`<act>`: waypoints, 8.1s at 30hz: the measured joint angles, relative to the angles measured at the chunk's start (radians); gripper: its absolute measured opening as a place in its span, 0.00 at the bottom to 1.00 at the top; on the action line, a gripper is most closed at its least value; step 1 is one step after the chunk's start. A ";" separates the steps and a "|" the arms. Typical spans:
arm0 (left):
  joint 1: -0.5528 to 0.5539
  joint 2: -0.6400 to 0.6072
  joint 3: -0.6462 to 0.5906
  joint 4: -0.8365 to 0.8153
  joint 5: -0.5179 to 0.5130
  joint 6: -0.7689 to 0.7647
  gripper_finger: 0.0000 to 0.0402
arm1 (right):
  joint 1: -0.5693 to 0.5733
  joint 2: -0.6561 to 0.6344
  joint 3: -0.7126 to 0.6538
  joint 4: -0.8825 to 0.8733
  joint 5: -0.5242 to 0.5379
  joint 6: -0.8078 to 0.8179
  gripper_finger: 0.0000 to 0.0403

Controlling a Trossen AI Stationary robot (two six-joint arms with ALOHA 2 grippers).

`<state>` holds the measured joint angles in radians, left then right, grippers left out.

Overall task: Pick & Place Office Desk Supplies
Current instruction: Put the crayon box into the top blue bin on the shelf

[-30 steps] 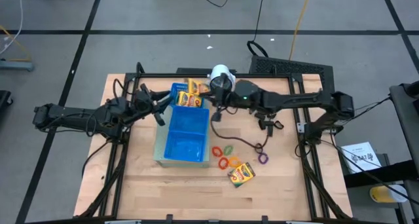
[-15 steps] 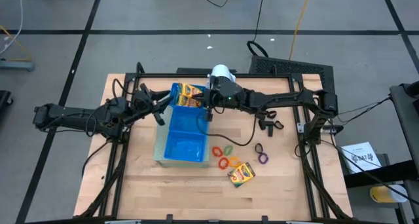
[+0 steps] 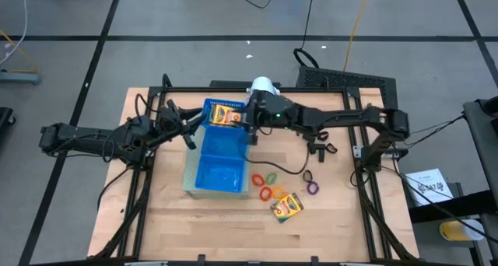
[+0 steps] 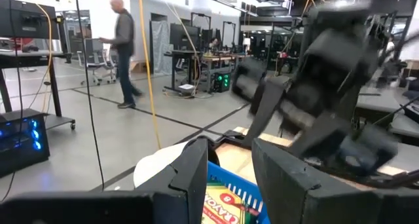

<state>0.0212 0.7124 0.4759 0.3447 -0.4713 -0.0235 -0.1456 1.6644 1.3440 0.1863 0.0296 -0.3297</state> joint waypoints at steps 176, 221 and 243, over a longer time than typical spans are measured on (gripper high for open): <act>-0.076 0.982 0.844 -0.218 0.905 0.118 0.18 | 0.480 -0.667 -0.715 0.553 0.054 0.017 0.00; -0.017 0.846 0.843 -0.360 0.706 0.151 0.08 | 0.505 -0.762 -0.569 -0.019 0.636 0.264 0.60; -0.016 0.907 0.843 -0.107 0.729 0.118 0.08 | 0.485 -0.597 -0.697 0.507 0.389 0.140 0.53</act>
<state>0.0051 1.6192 1.3193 0.2379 0.2581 0.0947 0.3393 1.0677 0.6468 0.6935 0.4183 -0.1897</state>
